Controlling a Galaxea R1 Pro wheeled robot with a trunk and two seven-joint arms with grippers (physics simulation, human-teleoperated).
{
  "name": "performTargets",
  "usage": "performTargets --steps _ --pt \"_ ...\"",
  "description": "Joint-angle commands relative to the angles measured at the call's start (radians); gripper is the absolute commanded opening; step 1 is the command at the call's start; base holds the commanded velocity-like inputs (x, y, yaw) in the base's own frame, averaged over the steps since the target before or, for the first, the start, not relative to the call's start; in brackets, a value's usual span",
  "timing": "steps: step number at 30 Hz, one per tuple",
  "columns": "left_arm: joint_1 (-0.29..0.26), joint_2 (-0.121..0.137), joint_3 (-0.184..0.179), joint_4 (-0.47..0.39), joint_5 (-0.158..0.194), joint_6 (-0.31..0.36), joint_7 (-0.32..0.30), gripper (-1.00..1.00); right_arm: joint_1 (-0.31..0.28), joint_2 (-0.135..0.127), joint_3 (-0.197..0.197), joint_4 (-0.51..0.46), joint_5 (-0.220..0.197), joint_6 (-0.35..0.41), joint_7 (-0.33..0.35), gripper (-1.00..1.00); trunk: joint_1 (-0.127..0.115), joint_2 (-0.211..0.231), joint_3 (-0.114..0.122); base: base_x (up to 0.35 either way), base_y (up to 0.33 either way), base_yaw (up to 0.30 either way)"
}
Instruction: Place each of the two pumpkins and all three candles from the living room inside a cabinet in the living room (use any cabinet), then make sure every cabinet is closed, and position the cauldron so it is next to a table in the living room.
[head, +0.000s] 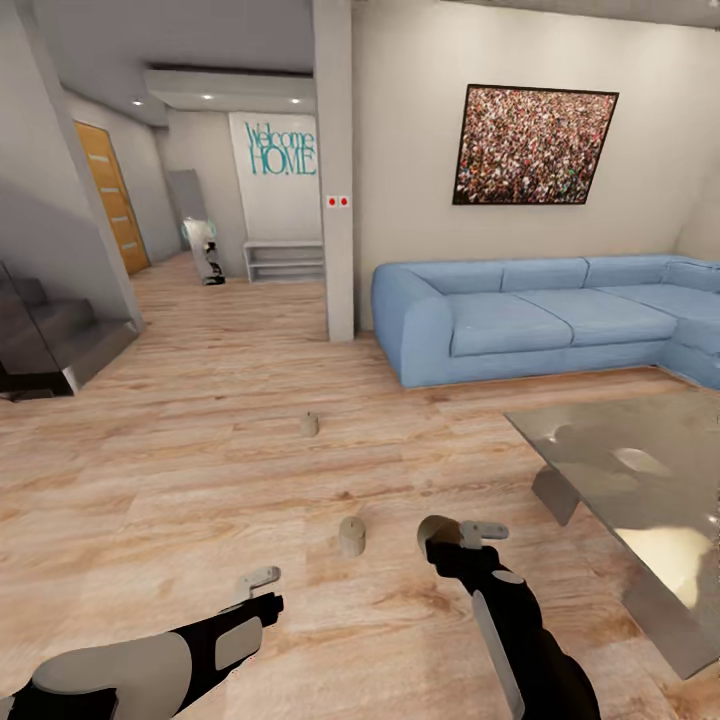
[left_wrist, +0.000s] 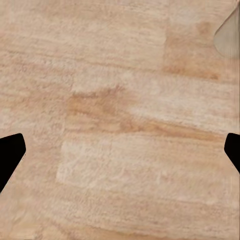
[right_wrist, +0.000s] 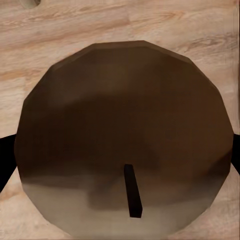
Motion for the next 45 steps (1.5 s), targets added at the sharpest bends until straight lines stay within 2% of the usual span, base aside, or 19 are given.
performTargets --steps 1,8,13,18,22,33,45 --pt "-0.001 0.001 -0.008 -0.005 0.010 -0.008 0.004 1.00 0.007 0.000 0.002 -0.017 -0.004 0.002 -0.008 -1.00 0.000 0.000 0.000 0.179 0.268 -0.223" --pt "-0.001 0.002 -0.008 -0.005 0.010 -0.008 0.005 1.00 0.062 0.000 0.000 -0.118 -0.004 -0.008 -0.009 -1.00 0.000 0.000 0.008 0.178 0.218 -0.226" --pt "-0.001 0.001 -0.008 -0.005 0.009 -0.009 0.005 1.00 0.101 0.000 -0.001 -0.164 -0.004 -0.068 -0.011 -1.00 0.000 0.000 0.011 0.019 0.025 -0.232" --pt "-0.001 0.001 -0.008 -0.005 0.008 -0.010 0.004 1.00 0.131 0.000 -0.002 -0.188 -0.046 -0.116 -0.012 -1.00 0.000 0.000 0.015 0.142 0.140 -0.240" --pt "-0.001 0.000 -0.009 -0.005 0.007 -0.010 0.004 1.00 0.137 0.000 -0.003 -0.191 -0.066 -0.125 -0.012 -1.00 0.000 0.000 0.018 0.224 0.207 -0.246" --pt "-0.001 -0.003 -0.010 -0.006 0.007 -0.009 0.004 1.00 0.138 -0.001 -0.006 -0.191 -0.069 -0.126 -0.010 -1.00 0.000 0.000 0.019 0.200 0.252 -0.070" --pt "-0.001 -0.003 -0.010 -0.006 0.007 -0.008 0.004 1.00 0.138 0.001 -0.001 -0.195 -0.072 -0.127 -0.008 -1.00 0.000 0.000 0.019 0.040 0.019 -0.040"
